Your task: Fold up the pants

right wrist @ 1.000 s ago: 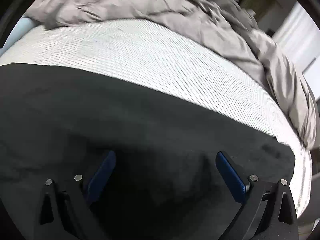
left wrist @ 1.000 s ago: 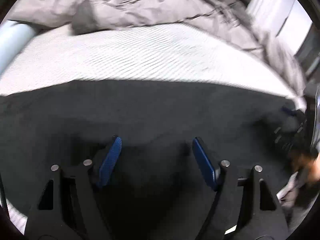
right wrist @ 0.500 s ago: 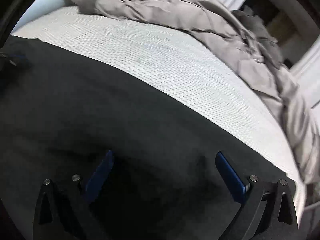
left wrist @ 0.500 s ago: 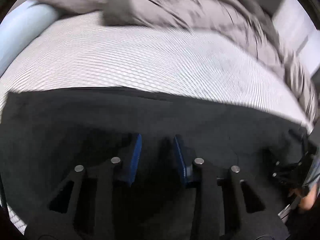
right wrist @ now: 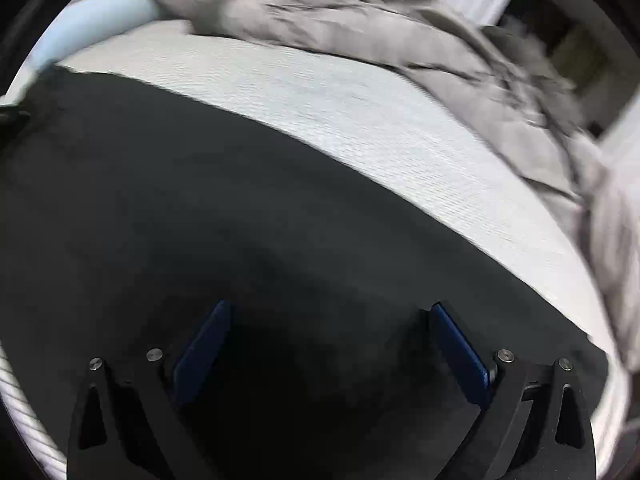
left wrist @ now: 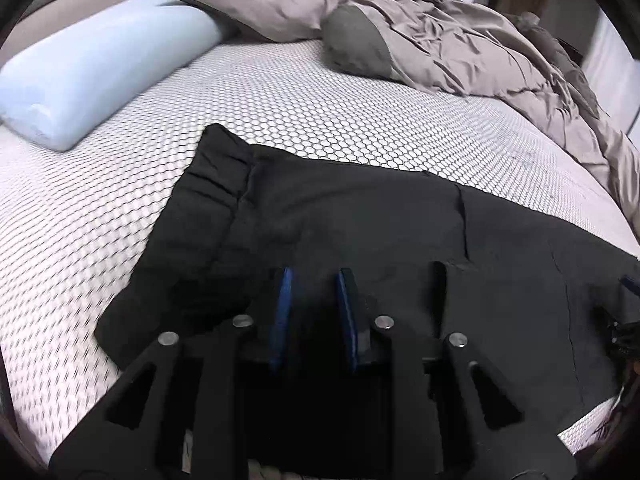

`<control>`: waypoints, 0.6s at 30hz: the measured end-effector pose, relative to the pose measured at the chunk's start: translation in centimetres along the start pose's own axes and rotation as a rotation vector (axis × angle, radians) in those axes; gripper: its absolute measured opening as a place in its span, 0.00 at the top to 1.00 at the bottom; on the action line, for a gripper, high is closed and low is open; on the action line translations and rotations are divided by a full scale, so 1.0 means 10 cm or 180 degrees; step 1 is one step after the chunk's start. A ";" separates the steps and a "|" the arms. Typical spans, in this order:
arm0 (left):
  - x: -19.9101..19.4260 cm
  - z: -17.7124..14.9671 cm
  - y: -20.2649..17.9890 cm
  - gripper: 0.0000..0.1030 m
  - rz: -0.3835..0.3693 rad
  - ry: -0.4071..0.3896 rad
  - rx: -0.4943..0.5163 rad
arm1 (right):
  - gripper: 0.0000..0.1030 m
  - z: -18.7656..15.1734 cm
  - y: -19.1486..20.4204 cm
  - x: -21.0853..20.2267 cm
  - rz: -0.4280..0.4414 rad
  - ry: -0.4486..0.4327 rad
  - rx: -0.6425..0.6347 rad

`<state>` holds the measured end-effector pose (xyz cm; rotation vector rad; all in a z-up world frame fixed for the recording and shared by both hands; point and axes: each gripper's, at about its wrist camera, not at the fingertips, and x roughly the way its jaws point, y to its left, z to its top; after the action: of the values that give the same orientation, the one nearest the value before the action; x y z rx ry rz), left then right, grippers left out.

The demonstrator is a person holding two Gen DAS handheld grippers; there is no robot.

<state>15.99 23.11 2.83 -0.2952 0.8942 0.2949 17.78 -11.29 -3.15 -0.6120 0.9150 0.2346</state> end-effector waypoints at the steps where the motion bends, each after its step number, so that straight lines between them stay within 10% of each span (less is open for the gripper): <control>1: -0.06 -0.03 -0.07 0.79 0.0012 -0.0011 0.0047 | 0.02 -0.05 -0.15 -0.02 -0.0040 0.0030 0.0153; 5: -0.40 -0.31 -0.75 0.69 -0.0084 -0.0197 0.0557 | 0.02 -0.34 -0.58 -0.30 -0.0011 -0.0078 0.0445; 7: -0.53 -0.45 -1.17 0.46 -0.0252 -0.0353 0.0726 | 0.02 -0.44 -0.57 -0.45 0.0065 -0.0183 0.0324; 12: -0.46 -0.77 -2.27 0.33 -0.1137 -0.0104 0.1267 | 0.03 -0.75 -0.36 -0.55 0.0437 -0.0192 -0.0213; 16: -0.17 -0.99 -2.73 0.30 -0.0749 0.0111 0.1733 | 0.03 -1.16 -1.05 -0.57 0.0351 -0.0052 0.0072; 18: -0.12 -1.00 -2.76 0.21 -0.0713 0.0069 0.1723 | 0.02 -1.55 -1.66 -0.53 -0.0170 0.0175 0.0367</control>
<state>18.38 -6.14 1.37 0.1047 0.9181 -0.1613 11.56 -33.49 0.55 -0.5374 0.9570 0.1168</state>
